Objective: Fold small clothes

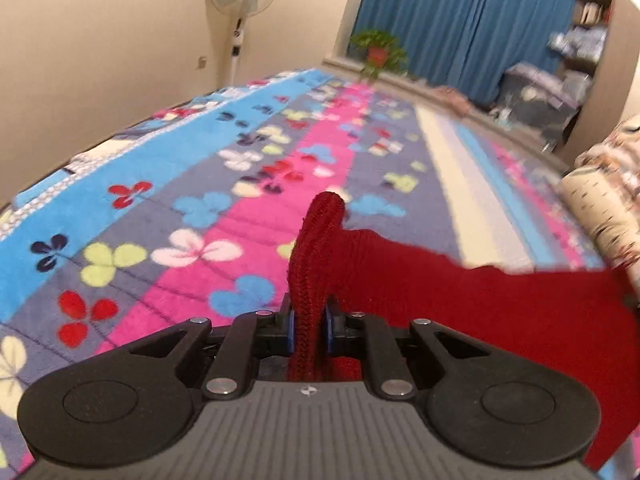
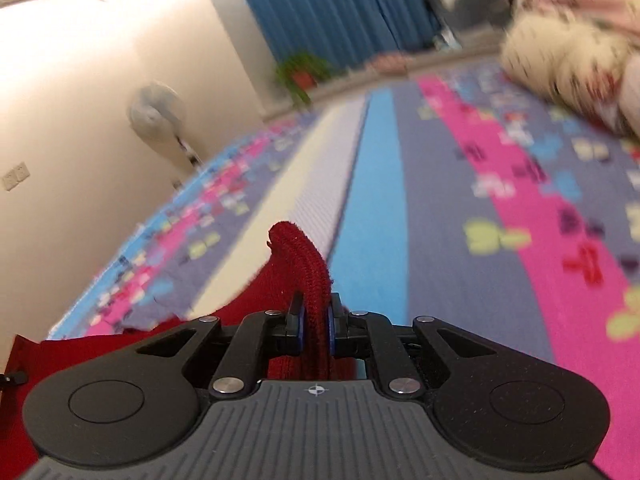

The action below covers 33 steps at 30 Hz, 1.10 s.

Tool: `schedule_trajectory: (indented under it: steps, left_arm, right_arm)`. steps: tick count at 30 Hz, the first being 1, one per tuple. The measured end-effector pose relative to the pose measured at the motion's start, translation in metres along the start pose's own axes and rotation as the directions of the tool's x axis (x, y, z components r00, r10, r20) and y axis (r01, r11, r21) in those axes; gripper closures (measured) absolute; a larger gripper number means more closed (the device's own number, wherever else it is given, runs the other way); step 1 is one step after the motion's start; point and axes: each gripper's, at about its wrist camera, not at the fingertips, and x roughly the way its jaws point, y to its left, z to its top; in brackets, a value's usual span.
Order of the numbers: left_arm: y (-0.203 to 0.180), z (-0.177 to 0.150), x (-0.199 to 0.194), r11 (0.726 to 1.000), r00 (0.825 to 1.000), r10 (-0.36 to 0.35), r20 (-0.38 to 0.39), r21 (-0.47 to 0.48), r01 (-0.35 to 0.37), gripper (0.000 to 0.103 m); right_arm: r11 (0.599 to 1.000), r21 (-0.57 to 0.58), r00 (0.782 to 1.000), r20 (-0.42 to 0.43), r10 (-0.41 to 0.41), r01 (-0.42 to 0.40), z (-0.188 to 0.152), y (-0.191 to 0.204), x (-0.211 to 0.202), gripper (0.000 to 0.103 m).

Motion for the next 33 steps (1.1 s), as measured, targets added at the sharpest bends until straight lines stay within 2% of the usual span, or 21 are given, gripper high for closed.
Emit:
schedule_trajectory:
  steps: [2, 3, 5, 7, 8, 9, 12, 14, 17, 20, 21, 22, 23, 24, 25, 27, 29, 31, 33]
  left_arm:
    - [0.007, -0.001, 0.01, 0.999, 0.998, -0.006, -0.068, -0.043, 0.003, 0.085]
    - [0.014, -0.003, 0.015, 0.996, 0.993, -0.026, -0.111, -0.09, 0.016, 0.082]
    - [0.031, -0.007, 0.019, 0.986, 0.983, -0.083, -0.164, -0.158, 0.057, 0.068]
    - [0.04, -0.012, 0.011, 0.983, 0.978, -0.102, -0.182, -0.168, 0.072, 0.05]
    - [0.043, -0.015, 0.005, 0.983, 0.975, -0.105, -0.195, -0.167, 0.073, 0.047]
    - [0.045, -0.02, 0.0, 0.983, 0.969, -0.113, -0.22, -0.169, 0.076, 0.042]
    - [0.048, -0.039, -0.009, 0.983, 0.934, -0.136, -0.33, -0.165, 0.085, 0.04]
    - [0.049, -0.047, -0.02, 0.982, 0.925, -0.157, -0.347, -0.155, 0.109, 0.04]
    - [0.049, -0.06, -0.037, 0.973, 0.915, -0.207, -0.346, -0.172, 0.155, 0.04]
    - [0.044, -0.073, -0.044, 0.98, 0.914, -0.187, -0.36, -0.138, 0.145, 0.041]
    - [0.042, -0.077, -0.047, 0.981, 0.916, -0.18, -0.36, -0.129, 0.142, 0.046]
    - [0.039, -0.079, -0.049, 0.981, 0.917, -0.183, -0.353, -0.125, 0.147, 0.06]
    - [0.035, -0.08, -0.05, 0.979, 0.918, -0.195, -0.345, -0.126, 0.161, 0.067]
    - [0.031, -0.08, -0.055, 0.98, 0.926, -0.195, -0.323, -0.105, 0.17, 0.082]
    - [0.028, -0.079, -0.059, 0.983, 0.937, -0.184, -0.297, -0.07, 0.171, 0.087]
    - [0.026, -0.076, -0.075, 0.981, 0.952, -0.192, -0.24, -0.041, 0.188, 0.089]
    - [0.035, -0.07, -0.096, 0.977, 0.964, -0.214, -0.16, -0.052, 0.208, 0.089]
    - [0.051, -0.067, -0.117, 0.964, 0.963, -0.257, -0.081, -0.099, 0.248, 0.09]
    - [0.055, -0.068, -0.134, 0.958, 0.962, -0.272, -0.038, -0.102, 0.267, 0.09]
  right_arm:
    - [0.999, -0.024, 0.999, -0.026, -0.023, 0.022, -0.002, 0.001, 0.008, 0.091]
    - [0.999, -0.023, 0.997, -0.072, -0.039, 0.037, -0.005, -0.001, 0.015, 0.086]
    - [0.998, -0.003, 0.977, -0.203, -0.059, 0.06, -0.013, -0.009, 0.028, 0.081]
    - [0.995, 0.031, 0.972, -0.218, -0.084, 0.093, -0.02, -0.015, 0.017, 0.07]
    - [0.993, 0.059, 0.971, -0.22, -0.091, 0.106, -0.021, -0.017, 0.009, 0.063]
    - [0.99, 0.09, 0.971, -0.225, -0.085, 0.107, -0.019, -0.02, 0.0, 0.061]
    - [0.992, 0.102, 0.959, -0.279, -0.047, 0.079, -0.025, -0.016, -0.025, 0.057]
    - [0.994, 0.079, 0.939, -0.342, -0.046, 0.078, -0.033, -0.01, -0.034, 0.052]
    - [0.994, 0.095, 0.923, -0.384, -0.014, 0.054, -0.043, -0.005, -0.052, 0.049]
    - [0.995, 0.062, 0.917, -0.397, -0.049, 0.08, -0.057, -0.001, -0.066, 0.049]
    - [0.995, 0.048, 0.915, -0.399, -0.061, 0.087, -0.061, 0.002, -0.069, 0.049]
    - [0.996, 0.044, 0.913, -0.404, -0.055, 0.079, -0.065, 0.003, -0.07, 0.05]
    - [0.997, 0.041, 0.912, -0.409, -0.039, 0.061, -0.07, 0.005, -0.07, 0.054]
    - [0.998, 0.036, 0.914, -0.404, -0.026, 0.045, -0.073, 0.006, -0.071, 0.076]
    - [0.999, 0.03, 0.919, -0.394, -0.022, 0.037, -0.075, 0.007, -0.073, 0.086]
    - [0.999, 0.037, 0.935, -0.354, -0.02, 0.035, -0.074, 0.009, -0.081, 0.09]
    - [0.998, 0.067, 0.958, -0.288, 0.004, 0.016, -0.069, 0.012, -0.096, 0.091]
    - [0.996, 0.094, 0.971, -0.24, 0.016, 0.006, -0.063, 0.015, -0.112, 0.091]
    - [0.991, 0.137, 0.977, -0.21, 0.031, -0.002, -0.059, 0.019, -0.129, 0.092]
